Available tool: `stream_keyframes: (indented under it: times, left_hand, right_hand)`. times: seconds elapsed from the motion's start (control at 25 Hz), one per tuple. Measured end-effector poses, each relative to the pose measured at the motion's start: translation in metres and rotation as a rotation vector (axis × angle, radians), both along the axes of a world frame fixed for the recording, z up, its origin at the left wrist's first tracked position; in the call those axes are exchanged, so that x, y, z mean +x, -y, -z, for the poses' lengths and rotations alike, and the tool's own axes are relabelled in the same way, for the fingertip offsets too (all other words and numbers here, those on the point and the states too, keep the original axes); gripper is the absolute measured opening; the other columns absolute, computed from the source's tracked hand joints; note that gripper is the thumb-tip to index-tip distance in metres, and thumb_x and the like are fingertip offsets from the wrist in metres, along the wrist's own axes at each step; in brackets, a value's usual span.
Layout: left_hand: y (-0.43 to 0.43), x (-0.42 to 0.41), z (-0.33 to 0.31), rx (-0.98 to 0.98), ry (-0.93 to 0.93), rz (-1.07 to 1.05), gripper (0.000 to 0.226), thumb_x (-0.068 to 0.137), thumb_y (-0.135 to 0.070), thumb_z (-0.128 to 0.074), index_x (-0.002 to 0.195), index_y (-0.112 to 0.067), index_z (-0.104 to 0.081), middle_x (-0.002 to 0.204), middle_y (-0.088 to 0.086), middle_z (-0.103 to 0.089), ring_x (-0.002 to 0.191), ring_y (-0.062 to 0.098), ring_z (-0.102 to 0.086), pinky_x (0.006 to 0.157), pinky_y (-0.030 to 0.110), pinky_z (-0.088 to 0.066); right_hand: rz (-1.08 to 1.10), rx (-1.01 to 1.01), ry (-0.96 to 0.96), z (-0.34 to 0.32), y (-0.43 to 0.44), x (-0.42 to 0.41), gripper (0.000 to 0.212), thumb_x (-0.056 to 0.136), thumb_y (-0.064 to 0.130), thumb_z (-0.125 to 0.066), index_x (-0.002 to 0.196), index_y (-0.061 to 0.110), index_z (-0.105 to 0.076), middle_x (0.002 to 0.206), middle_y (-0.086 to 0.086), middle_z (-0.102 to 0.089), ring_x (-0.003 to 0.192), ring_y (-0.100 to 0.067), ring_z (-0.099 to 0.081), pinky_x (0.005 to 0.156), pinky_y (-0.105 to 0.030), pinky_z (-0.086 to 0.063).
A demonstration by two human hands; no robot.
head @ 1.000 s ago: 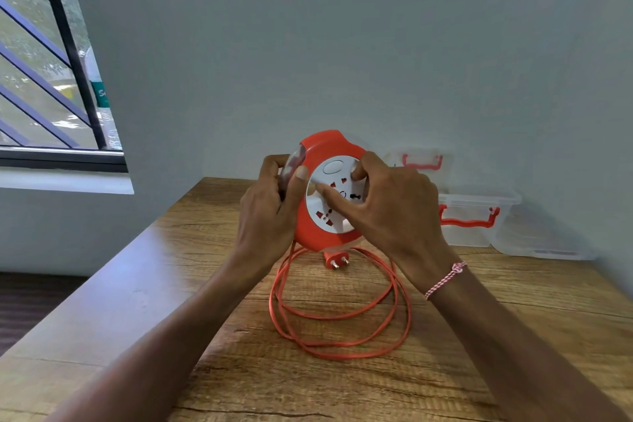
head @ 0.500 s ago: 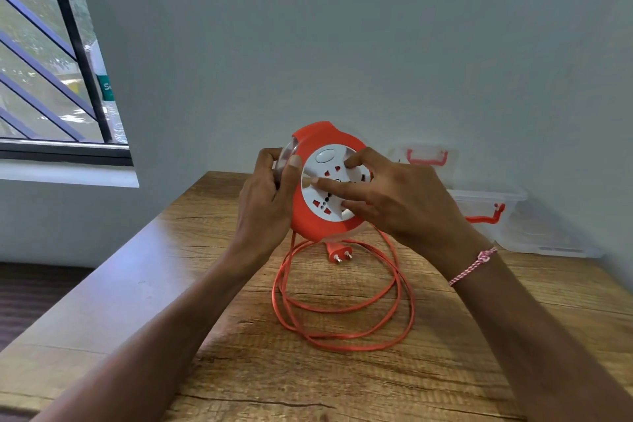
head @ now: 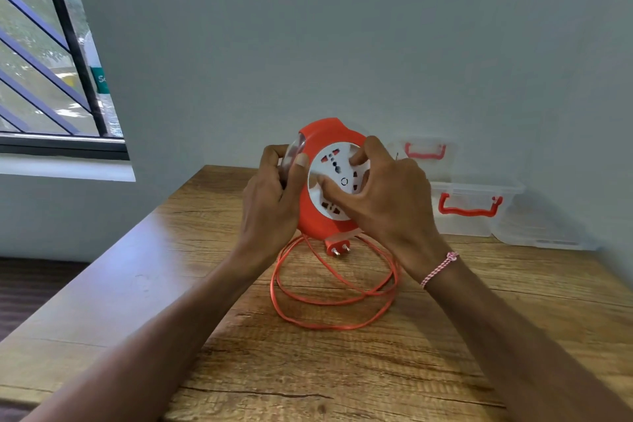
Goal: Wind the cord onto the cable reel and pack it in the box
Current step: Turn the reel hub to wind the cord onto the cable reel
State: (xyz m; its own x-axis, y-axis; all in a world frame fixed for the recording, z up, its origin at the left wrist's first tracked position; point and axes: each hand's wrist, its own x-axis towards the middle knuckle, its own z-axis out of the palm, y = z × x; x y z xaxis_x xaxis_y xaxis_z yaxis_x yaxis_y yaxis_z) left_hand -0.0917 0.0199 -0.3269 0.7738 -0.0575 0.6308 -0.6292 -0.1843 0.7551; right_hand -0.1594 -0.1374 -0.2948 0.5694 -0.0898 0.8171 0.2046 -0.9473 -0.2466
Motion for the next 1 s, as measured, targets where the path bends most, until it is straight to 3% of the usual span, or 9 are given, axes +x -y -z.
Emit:
stream_keyframes:
  times: [0.12,0.24,0.32,0.44,0.52,0.68,0.8,0.88,1.0]
  left_hand:
    - [0.001,0.0,-0.001,-0.011,0.007,0.005,0.038,0.094,-0.074,-0.042,0.106,-0.039,-0.05,0.091,-0.004,-0.075,0.077,0.014,-0.079,0.064,0.048,-0.067]
    - [0.0,0.0,-0.002,-0.016,-0.011,0.0,0.042,0.093,-0.074,-0.042,0.109,-0.036,-0.051,0.092,-0.005,-0.075,0.077,0.013,-0.08,0.064,0.047,-0.068]
    - [-0.002,0.002,-0.004,-0.042,-0.025,0.015,0.039,0.093,-0.073,-0.044,0.106,-0.037,-0.051,0.09,0.0,-0.076,0.075,0.017,-0.08,0.063,0.051,-0.067]
    - [-0.007,0.006,-0.006,-0.07,-0.036,0.007,0.043,0.097,-0.068,-0.047,0.11,-0.028,-0.053,0.09,0.002,-0.076,0.075,0.02,-0.08,0.063,0.051,-0.067]
    - [-0.008,0.008,-0.005,-0.072,-0.046,0.02,0.035,0.106,-0.058,-0.049,0.114,-0.024,-0.053,0.092,0.0,-0.076,0.077,0.018,-0.08,0.064,0.05,-0.068]
    - [-0.007,0.007,-0.005,-0.036,-0.042,0.015,0.046,0.098,-0.068,-0.047,0.115,-0.026,-0.054,0.091,-0.004,-0.077,0.077,0.015,-0.08,0.063,0.046,-0.068]
    - [-0.006,0.005,-0.005,-0.02,-0.029,0.01,0.05,0.093,-0.073,-0.044,0.111,-0.028,-0.054,0.085,0.0,-0.075,0.073,0.017,-0.078,0.06,0.048,-0.066]
    - [-0.004,0.003,-0.005,-0.026,-0.023,0.001,0.052,0.094,-0.073,-0.043,0.109,-0.025,-0.054,0.083,0.005,-0.074,0.069,0.021,-0.075,0.059,0.053,-0.063]
    - [0.0,0.0,-0.003,0.008,0.043,-0.04,0.05,0.098,-0.07,-0.041,0.11,-0.023,-0.054,0.08,0.007,-0.071,0.067,0.023,-0.071,0.059,0.057,-0.059]
  right_hand:
    - [0.035,0.069,0.014,0.002,-0.002,0.003,0.059,0.082,0.075,-0.066,0.103,0.02,-0.062,0.084,0.005,-0.072,0.065,-0.012,-0.068,0.054,-0.01,-0.039]
    - [0.021,-0.086,0.032,-0.003,0.006,0.001,0.056,0.087,0.07,-0.064,0.106,0.017,-0.064,0.096,0.002,-0.071,0.072,-0.014,-0.068,0.054,-0.013,-0.039]
    - [-0.042,-0.233,0.007,-0.009,0.013,-0.001,0.049,0.094,0.062,-0.061,0.119,0.02,-0.062,0.112,0.0,-0.066,0.073,-0.017,-0.067,0.052,-0.019,-0.045]
    - [-0.121,-0.486,-0.112,-0.014,0.023,-0.003,0.047,0.101,0.049,-0.055,0.146,0.037,-0.051,0.137,-0.004,-0.059,0.073,-0.021,-0.068,0.051,-0.022,-0.046]
    - [-0.085,-0.603,-0.181,-0.015,0.027,-0.003,0.05,0.102,0.046,-0.053,0.15,0.047,-0.043,0.146,-0.007,-0.054,0.075,-0.024,-0.069,0.053,-0.025,-0.045]
    - [-0.077,-0.634,-0.105,-0.013,0.028,-0.002,0.047,0.096,0.043,-0.066,0.142,0.045,-0.055,0.129,-0.011,-0.065,0.07,-0.029,-0.07,0.055,-0.03,-0.053]
    - [-0.047,-0.603,-0.052,-0.011,0.027,-0.002,0.05,0.092,0.056,-0.065,0.14,0.043,-0.058,0.111,-0.003,-0.071,0.067,-0.024,-0.067,0.056,-0.032,-0.055]
    - [-0.015,-0.508,-0.027,-0.007,0.022,-0.001,0.059,0.088,0.068,-0.059,0.138,0.036,-0.059,0.097,-0.001,-0.074,0.068,-0.023,-0.068,0.057,-0.032,-0.056]
    - [-0.01,-0.202,0.013,-0.004,0.007,0.0,0.07,0.081,0.079,-0.056,0.121,0.022,-0.059,0.086,0.001,-0.075,0.063,-0.019,-0.069,0.052,-0.026,-0.054]
